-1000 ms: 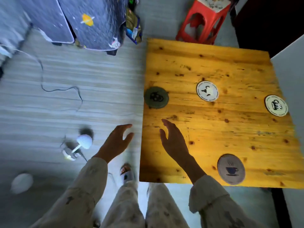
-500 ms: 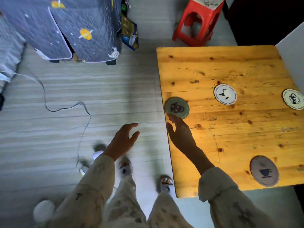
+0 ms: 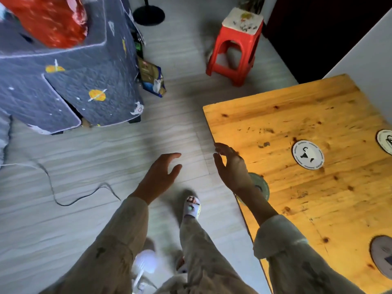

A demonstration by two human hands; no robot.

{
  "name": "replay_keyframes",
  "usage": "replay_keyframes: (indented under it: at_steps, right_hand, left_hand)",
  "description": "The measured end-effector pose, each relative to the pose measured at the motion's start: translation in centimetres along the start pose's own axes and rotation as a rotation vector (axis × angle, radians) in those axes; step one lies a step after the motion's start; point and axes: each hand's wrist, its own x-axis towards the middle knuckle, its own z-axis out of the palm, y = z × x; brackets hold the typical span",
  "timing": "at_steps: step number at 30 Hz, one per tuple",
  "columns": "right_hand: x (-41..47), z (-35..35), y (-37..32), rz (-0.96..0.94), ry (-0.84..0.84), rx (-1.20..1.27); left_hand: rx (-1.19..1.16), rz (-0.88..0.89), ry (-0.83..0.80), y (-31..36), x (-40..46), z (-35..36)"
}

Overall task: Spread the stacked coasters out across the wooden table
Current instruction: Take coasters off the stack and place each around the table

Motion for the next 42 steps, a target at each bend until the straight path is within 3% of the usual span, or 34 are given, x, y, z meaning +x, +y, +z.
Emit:
replay_keyframes:
  at_steps: [17,29,34,42]
  right_hand:
    - [27.9,-2.9,-2.6,0.186,0.123,0.068]
    - [45.6,-4.8,-3.4,0.427,0.469,0.209]
    - [47.6,-6.9,-2.3,0.553,0.617,0.267]
    - [43.7,-12.1,5.5,0.879,0.91,0.25]
  left_hand:
    - [0.065,0.258,-0.065,4.4,31.8,-9.9]
    - [0.14,0.465,-0.322,6.7,55.4,-12.6]
    - [0.163,0.587,-0.509,10.9,61.2,-9.7]
    - [0.23,0.879,-0.838,19.9,65.0,1.2]
